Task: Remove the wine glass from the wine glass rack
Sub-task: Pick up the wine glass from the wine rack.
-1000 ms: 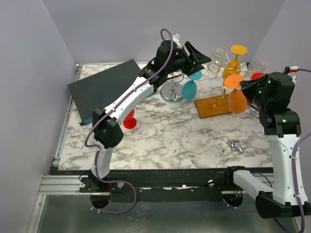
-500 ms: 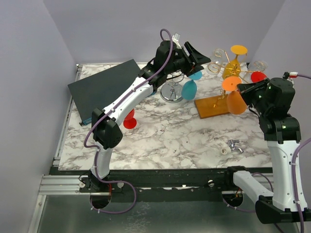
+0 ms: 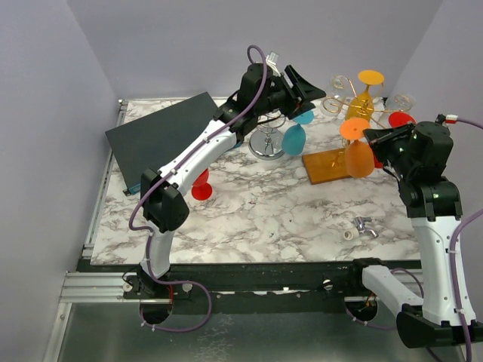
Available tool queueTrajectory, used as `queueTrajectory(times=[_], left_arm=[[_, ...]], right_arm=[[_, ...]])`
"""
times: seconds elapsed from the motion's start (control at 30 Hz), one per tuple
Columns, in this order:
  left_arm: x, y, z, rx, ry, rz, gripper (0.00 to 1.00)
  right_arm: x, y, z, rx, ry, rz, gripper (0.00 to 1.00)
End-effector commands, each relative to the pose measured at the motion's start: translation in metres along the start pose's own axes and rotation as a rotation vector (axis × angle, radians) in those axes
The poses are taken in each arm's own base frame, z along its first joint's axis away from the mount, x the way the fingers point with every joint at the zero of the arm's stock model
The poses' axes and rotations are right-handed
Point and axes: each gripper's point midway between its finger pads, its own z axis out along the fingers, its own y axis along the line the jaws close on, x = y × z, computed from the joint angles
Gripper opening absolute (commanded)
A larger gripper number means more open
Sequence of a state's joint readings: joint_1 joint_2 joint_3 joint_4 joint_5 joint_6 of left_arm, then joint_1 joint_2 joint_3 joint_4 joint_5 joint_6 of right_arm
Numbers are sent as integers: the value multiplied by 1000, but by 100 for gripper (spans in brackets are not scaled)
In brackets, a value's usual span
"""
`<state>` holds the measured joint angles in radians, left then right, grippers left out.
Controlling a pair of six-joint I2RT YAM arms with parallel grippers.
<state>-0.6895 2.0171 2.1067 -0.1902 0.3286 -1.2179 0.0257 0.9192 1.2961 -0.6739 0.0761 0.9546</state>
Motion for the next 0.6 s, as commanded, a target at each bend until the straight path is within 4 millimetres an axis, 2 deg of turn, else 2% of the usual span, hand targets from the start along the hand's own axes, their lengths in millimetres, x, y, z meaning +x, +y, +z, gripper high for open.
queueTrajectory(times=[0.0, 0.33, 0.57], left_arm=[[-8, -24, -17, 40, -24, 30, 63], [-8, -22, -19, 35, -23, 28, 63], [-8, -24, -20, 37, -24, 29, 63]], right_arm=[[-6, 8, -1, -42, -35, 54, 1], [-19, 8, 1, -66, -127, 162, 1], [-22, 8, 10, -71, -155, 200, 1]])
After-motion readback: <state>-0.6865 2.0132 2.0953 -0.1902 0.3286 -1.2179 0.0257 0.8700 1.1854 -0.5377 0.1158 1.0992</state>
